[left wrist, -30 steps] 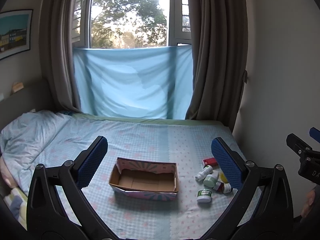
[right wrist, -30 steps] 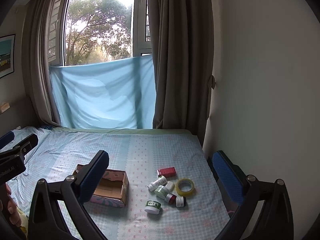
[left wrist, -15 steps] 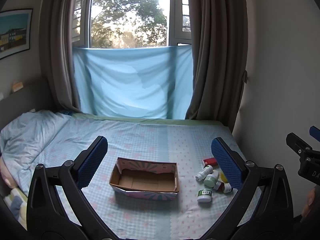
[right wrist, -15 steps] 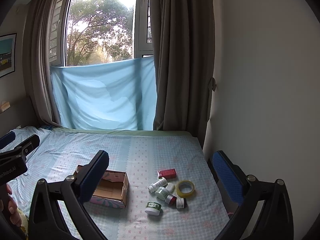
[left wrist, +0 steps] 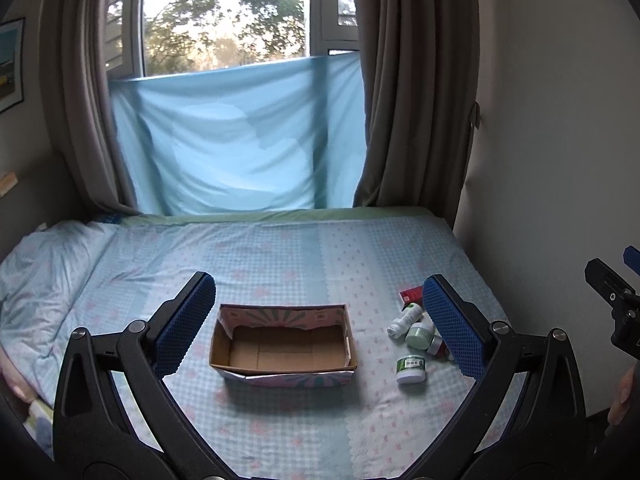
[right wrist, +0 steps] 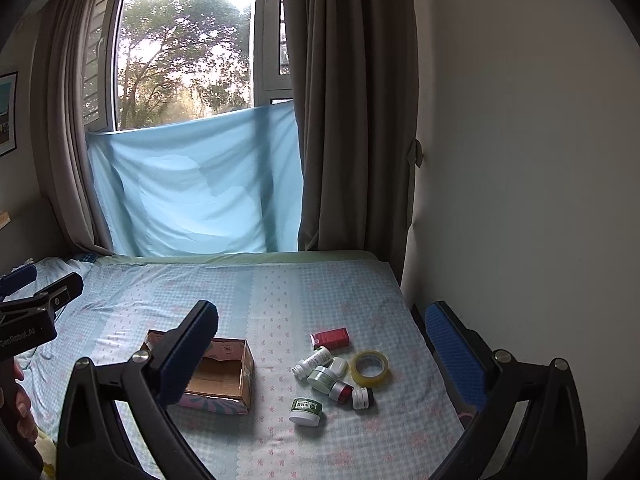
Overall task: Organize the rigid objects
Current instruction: 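Reach both grippers down, left to the white pill bottle, right to the yellow tape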
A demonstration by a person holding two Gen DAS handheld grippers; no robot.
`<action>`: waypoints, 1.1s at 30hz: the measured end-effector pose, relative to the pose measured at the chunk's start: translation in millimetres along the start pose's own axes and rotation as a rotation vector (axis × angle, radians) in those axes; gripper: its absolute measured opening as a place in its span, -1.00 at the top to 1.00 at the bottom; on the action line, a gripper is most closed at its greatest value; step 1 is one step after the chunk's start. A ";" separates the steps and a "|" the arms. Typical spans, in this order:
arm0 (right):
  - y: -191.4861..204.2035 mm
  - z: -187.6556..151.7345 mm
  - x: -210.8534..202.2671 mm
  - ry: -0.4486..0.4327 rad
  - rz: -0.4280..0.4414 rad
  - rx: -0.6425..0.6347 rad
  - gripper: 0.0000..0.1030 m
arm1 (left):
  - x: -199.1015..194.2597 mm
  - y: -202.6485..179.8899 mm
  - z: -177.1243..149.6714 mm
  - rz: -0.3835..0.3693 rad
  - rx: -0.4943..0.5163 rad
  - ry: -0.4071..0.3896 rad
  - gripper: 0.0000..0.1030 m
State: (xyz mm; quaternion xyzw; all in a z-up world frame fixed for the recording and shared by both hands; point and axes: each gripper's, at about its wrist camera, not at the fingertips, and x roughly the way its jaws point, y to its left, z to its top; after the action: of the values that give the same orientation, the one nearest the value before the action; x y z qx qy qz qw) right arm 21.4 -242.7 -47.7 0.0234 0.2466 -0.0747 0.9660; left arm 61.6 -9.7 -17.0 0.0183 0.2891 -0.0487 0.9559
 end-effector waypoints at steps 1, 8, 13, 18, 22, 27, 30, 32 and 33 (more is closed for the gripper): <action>-2.6 -2.0 6.3 0.016 -0.014 0.013 -1.00 | 12.5 -2.5 2.5 -0.021 0.016 0.020 -0.99; -30.6 -29.3 67.1 0.146 -0.108 0.094 -1.00 | 126.3 -43.7 9.2 -0.174 0.155 0.213 -0.99; -60.6 -59.5 131.6 0.273 -0.126 0.169 -1.00 | 224.7 -89.3 1.7 -0.240 0.215 0.382 -0.99; -88.2 -89.6 203.4 0.386 -0.163 0.191 -1.00 | 318.8 -137.7 -13.0 -0.273 0.296 0.517 -0.99; -106.7 -115.3 266.2 0.476 -0.166 0.220 -1.00 | 397.1 -172.4 -42.0 -0.305 0.345 0.668 -0.98; -118.4 -154.8 341.8 0.579 -0.144 0.252 -1.00 | 477.4 -209.8 -89.5 -0.308 0.444 0.812 -0.85; -118.3 -179.4 385.0 0.639 -0.116 0.261 -1.00 | 513.4 -226.3 -118.3 -0.318 0.494 0.899 -0.84; -116.2 -192.3 405.7 0.674 -0.101 0.264 -1.00 | 527.8 -232.4 -133.9 -0.321 0.523 0.951 -0.84; -115.9 -198.5 414.6 0.691 -0.095 0.266 -1.00 | 534.9 -235.4 -141.7 -0.318 0.540 0.971 -0.84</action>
State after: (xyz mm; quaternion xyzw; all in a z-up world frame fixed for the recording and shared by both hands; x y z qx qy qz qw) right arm 269.1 -395.9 -421.8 0.1611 0.5469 -0.1385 0.8098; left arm 402.1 -279.0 -433.0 0.2380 0.6711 -0.2500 0.6561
